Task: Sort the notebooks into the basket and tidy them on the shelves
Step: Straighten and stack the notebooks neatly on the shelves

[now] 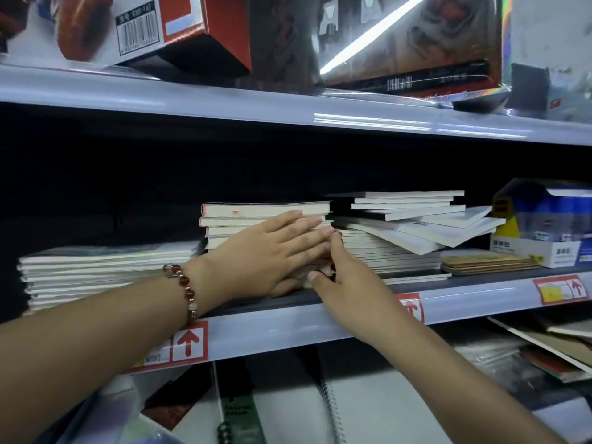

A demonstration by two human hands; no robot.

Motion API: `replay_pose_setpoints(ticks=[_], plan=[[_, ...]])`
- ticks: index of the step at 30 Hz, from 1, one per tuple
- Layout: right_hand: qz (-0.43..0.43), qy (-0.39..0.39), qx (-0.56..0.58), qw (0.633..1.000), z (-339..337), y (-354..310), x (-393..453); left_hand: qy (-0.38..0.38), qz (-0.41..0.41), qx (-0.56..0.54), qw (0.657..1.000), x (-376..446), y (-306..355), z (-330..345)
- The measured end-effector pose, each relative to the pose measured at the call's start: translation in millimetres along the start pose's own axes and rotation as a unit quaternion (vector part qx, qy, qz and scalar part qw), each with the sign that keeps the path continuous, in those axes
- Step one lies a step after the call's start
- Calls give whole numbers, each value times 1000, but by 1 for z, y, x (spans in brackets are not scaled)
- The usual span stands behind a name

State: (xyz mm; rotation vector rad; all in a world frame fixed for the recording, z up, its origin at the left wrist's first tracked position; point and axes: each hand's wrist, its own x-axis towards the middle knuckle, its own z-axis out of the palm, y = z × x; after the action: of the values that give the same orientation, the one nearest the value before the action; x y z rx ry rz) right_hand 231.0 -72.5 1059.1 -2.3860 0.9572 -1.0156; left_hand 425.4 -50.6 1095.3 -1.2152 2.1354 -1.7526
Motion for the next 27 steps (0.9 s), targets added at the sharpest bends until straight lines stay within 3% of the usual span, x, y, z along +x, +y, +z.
replay_pose_setpoints(ticks=[11,15,19,22,27], plan=[[-4,1,4,1000,-1,-1,8,-65,-11,-34,997,2,2,-10],[-31,37,150,988,-6,7,1,-68,-58,-176,980,12,5,-49],[-62,119,316,939,-21,17,-30,-3,-273,-402,874,6,23,-102],[-85,127,339,928,-34,26,-53,72,-380,-499,775,-4,50,-116],[-78,149,345,923,-59,49,-82,158,-490,-615,597,-18,96,-125]])
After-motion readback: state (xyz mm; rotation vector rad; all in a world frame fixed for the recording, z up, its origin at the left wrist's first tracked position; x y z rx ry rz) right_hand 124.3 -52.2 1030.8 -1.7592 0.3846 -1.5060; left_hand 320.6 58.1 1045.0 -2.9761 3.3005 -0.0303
